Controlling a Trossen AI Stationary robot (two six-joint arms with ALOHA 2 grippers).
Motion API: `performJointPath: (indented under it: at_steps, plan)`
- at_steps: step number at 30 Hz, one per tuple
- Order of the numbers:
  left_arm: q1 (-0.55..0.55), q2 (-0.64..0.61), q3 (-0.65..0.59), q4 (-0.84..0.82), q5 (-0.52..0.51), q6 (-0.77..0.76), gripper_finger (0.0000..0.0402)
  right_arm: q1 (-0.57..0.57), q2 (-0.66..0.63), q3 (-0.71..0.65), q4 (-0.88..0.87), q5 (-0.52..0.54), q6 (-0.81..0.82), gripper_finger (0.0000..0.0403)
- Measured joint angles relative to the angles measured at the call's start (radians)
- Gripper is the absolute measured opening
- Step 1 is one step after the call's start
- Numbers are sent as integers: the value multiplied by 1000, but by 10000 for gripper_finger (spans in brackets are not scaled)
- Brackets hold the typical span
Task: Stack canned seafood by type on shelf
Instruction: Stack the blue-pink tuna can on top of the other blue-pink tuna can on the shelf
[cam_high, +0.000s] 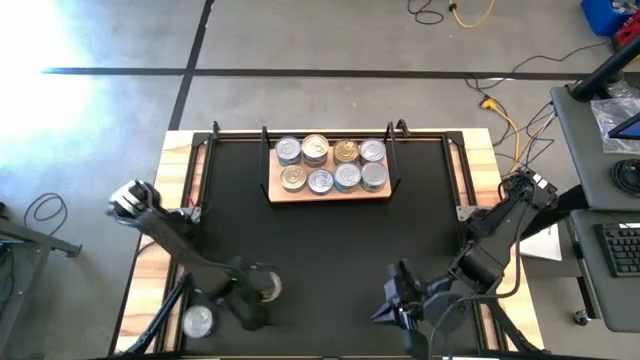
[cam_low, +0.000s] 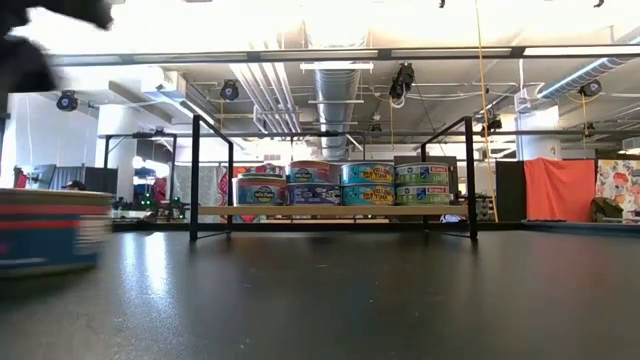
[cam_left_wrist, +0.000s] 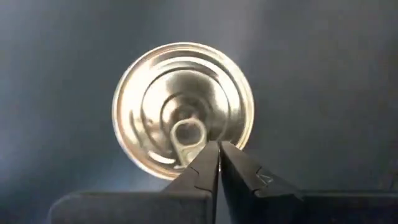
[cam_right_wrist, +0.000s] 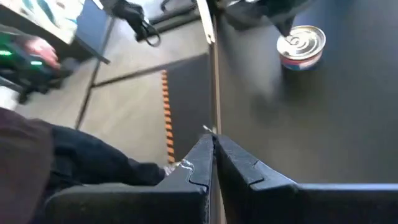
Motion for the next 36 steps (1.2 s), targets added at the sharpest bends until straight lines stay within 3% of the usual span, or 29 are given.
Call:
performJointPath:
  at_steps: [5,10,13,17,22,26,30,36]
  plan:
    - [31,195,259,-131,167,518,0,9,0,-5,-89,11,11,13]
    - [19,386,494,-433,149,614,0,26,23,-37,-163,99,119,13]
    - [-23,423,576,-433,122,785,0,36,50,-62,-184,95,210,13]
    - [-70,417,596,-428,24,862,0,56,100,-64,-174,96,327,13]
    - [-102,327,459,-516,-25,720,0,43,172,-64,-169,103,413,13]
    - [-132,227,303,-357,-11,478,0,-20,216,-64,-159,104,448,13]
    - [-159,135,111,-70,126,470,0,-93,257,-64,-102,103,447,13]
    - [-226,5,-81,44,253,393,21,-180,350,-63,135,134,355,13]
